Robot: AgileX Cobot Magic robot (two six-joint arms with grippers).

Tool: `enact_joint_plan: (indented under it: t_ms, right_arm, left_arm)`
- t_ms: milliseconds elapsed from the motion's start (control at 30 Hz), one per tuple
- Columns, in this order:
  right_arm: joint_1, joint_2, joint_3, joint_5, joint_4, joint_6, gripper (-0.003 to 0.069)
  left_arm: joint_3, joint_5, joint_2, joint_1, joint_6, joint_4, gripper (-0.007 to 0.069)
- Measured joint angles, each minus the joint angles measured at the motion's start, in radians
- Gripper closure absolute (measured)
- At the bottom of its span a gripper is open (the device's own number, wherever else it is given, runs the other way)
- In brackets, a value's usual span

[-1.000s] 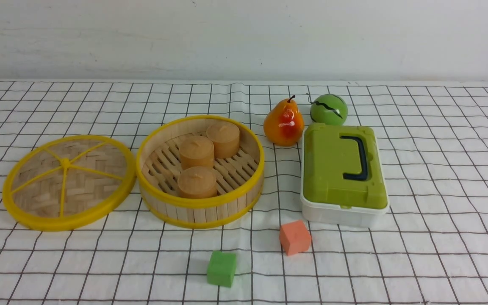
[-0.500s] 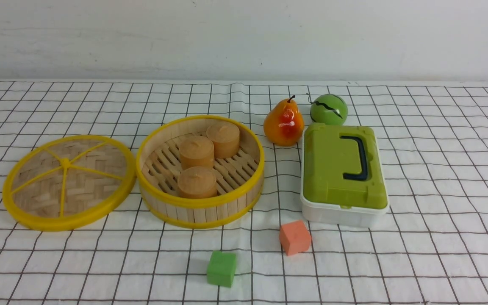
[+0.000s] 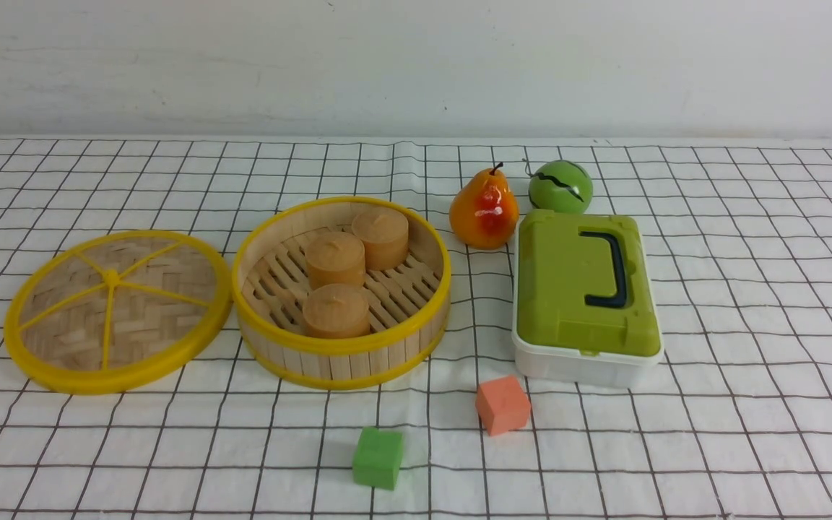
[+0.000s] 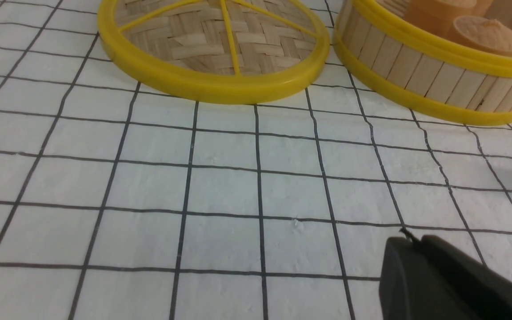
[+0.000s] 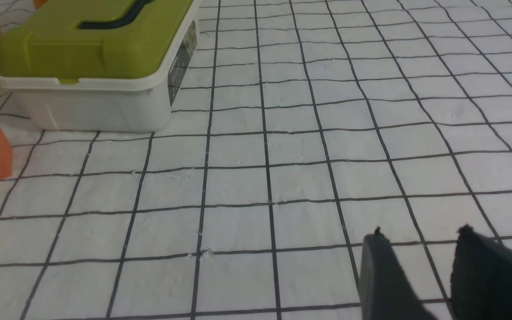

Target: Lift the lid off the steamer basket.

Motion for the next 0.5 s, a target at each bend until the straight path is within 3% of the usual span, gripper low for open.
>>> enact_joint_plan:
  t_ms: [500]
  right_arm:
    - [0.000,0.000,0.000,0.000,0.000,0.000,0.0419]
  left_arm:
    - [0.000,0.000,0.000,0.000,0.000,0.000,0.0594]
